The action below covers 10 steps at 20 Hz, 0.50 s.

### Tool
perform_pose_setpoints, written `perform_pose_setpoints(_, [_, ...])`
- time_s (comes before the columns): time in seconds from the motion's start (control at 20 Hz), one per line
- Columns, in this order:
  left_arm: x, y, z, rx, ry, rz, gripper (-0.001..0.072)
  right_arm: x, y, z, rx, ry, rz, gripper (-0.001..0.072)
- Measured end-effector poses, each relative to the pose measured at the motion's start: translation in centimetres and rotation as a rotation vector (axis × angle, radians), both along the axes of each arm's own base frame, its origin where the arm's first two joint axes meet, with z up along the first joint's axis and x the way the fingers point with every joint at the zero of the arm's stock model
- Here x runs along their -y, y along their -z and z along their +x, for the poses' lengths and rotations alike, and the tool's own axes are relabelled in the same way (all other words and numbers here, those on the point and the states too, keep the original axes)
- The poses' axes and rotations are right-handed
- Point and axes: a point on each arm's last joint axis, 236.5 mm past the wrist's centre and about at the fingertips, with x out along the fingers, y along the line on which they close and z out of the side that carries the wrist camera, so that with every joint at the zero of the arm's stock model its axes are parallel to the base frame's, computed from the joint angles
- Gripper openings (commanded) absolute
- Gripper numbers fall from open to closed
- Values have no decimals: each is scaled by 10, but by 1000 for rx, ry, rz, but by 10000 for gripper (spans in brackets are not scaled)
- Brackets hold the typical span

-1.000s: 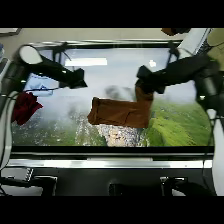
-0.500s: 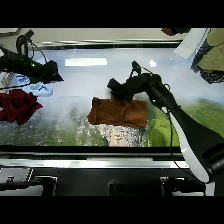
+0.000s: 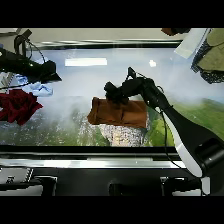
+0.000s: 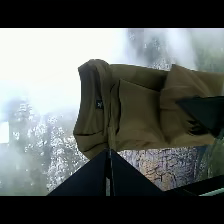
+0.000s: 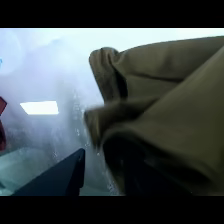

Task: Fold the clothes and pants, and hang the long-sleeved shirts on hangers.

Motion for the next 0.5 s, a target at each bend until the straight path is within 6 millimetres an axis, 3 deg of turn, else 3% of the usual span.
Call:
perform_pose_setpoints(0.1, [0,0,0,0,0,0,18,-4,-4,-8,-14,-32,14,487])
perform_pose_setpoints(0.35, [0,0,0,0,0,1,18,-1,-40,-28,30,-121,28,505])
perform_pose_setpoints(0.5, [-1,0,0,0,-1,3,18,30,-70,-23,91,-110,24,615])
